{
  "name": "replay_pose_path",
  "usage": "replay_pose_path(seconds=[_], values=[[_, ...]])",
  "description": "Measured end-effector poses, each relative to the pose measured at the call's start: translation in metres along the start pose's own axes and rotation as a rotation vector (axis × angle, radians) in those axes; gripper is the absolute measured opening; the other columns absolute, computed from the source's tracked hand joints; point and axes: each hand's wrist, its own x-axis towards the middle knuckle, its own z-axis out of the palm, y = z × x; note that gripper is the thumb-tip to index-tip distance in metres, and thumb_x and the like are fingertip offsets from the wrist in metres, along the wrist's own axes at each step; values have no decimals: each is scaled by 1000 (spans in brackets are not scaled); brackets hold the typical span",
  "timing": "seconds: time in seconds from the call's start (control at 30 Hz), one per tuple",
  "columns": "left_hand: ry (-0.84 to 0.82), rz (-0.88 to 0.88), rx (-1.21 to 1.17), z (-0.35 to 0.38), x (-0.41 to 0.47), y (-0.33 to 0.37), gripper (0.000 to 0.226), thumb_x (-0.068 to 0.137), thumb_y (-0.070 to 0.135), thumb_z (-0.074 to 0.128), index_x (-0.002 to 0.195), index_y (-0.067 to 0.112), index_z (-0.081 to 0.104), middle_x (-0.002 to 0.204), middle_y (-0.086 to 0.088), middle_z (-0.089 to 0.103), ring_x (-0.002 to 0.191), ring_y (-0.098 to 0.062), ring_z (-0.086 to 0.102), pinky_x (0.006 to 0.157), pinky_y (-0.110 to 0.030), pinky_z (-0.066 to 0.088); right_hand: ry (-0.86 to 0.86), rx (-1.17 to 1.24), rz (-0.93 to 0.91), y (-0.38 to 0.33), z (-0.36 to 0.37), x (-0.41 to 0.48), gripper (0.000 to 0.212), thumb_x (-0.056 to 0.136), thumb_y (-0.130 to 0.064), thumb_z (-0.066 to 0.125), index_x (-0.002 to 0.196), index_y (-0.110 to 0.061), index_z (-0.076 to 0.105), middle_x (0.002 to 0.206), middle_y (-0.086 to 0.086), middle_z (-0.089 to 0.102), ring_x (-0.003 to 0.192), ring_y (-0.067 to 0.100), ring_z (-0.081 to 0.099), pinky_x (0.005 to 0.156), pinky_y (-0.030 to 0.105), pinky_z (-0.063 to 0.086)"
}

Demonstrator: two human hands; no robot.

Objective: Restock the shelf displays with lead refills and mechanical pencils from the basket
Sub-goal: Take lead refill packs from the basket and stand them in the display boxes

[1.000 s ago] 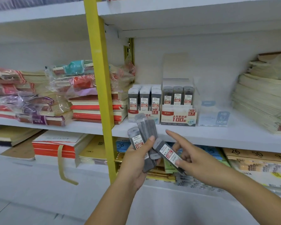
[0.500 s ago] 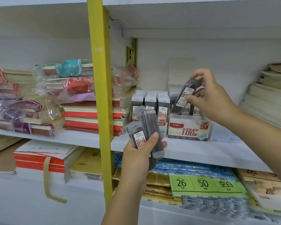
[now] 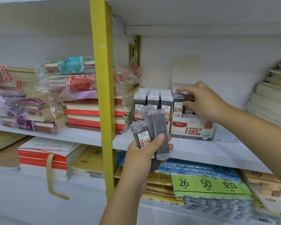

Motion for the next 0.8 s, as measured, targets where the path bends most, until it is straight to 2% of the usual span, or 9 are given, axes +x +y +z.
replay_pose_path(seconds=[0.07, 0.13, 0.2, 0.27, 0.33, 0.53, 0.63, 0.7, 0.8], values=[[-29, -10, 10, 1, -3, 1, 17, 69, 42, 75, 86, 45, 77, 99, 0, 80, 89, -19, 77, 65, -24, 59, 138, 40, -44, -8, -6, -18, 36, 95, -25, 57, 130, -35, 56, 98, -13, 46, 87, -2, 54, 72, 11, 38], [-47, -25, 32, 2, -5, 0, 24, 70, 41, 75, 93, 38, 78, 100, 0, 80, 90, -19, 77, 66, -23, 59, 177, 223, -66, -18, -6, -46, 24, 92, -35, 57, 114, -41, 63, 84, -19, 54, 74, -8, 54, 62, 10, 37], [-68, -43, 58, 5, -8, 0, 34, 68, 42, 77, 99, 29, 77, 101, -2, 79, 91, -20, 77, 64, -23, 58, 54, 504, -33, -31, 0, -78, 20, 86, -40, 62, 104, -48, 61, 83, -17, 63, 64, -3, 60, 53, 14, 46], [-91, -56, 93, 8, -11, -2, 36, 65, 44, 80, 99, 32, 77, 101, -3, 79, 90, -19, 76, 69, -28, 58, -55, 765, 21, -38, 11, -103, 29, 86, -30, 68, 107, -49, 59, 87, -13, 66, 52, 8, 63, 46, 14, 46], [-92, -82, 142, 10, -15, -7, 36, 63, 48, 81, 98, 39, 76, 101, -1, 79, 91, -17, 75, 76, -34, 56, -58, 911, 74, -34, 20, -117, 32, 88, -18, 68, 110, -40, 61, 86, -3, 68, 47, 18, 62, 41, 19, 44], [-116, -219, 190, 18, -29, -19, 35, 74, 54, 74, 102, 33, 75, 103, -3, 79, 93, -16, 75, 71, -27, 58, -59, 1101, 214, -11, 17, -135, 27, 89, -8, 66, 112, -20, 60, 85, 4, 70, 54, 26, 66, 44, 26, 48], [-116, -256, 200, 16, -32, -23, 47, 78, 50, 73, 119, 28, 67, 111, -1, 77, 102, -19, 74, 74, -31, 57, -78, 1091, 189, -6, 9, -138, 25, 84, -23, 70, 105, -18, 57, 82, 5, 71, 59, 22, 64, 52, 25, 51], [-84, -267, 184, 14, -33, -24, 48, 75, 47, 76, 119, 29, 68, 112, -1, 77, 105, -22, 73, 72, -32, 56, -81, 1065, 208, -3, 5, -143, 32, 77, -36, 71, 98, -17, 56, 84, 6, 71, 63, 21, 64, 58, 24, 52], [-26, -265, 150, 11, -34, -27, 41, 64, 43, 85, 103, 32, 76, 106, -4, 78, 94, -21, 74, 66, -31, 56, -75, 1042, 236, 7, 4, -153, 10, 88, -17, 67, 93, -17, 58, 96, 1, 74, 79, 15, 69, 66, 26, 56]])
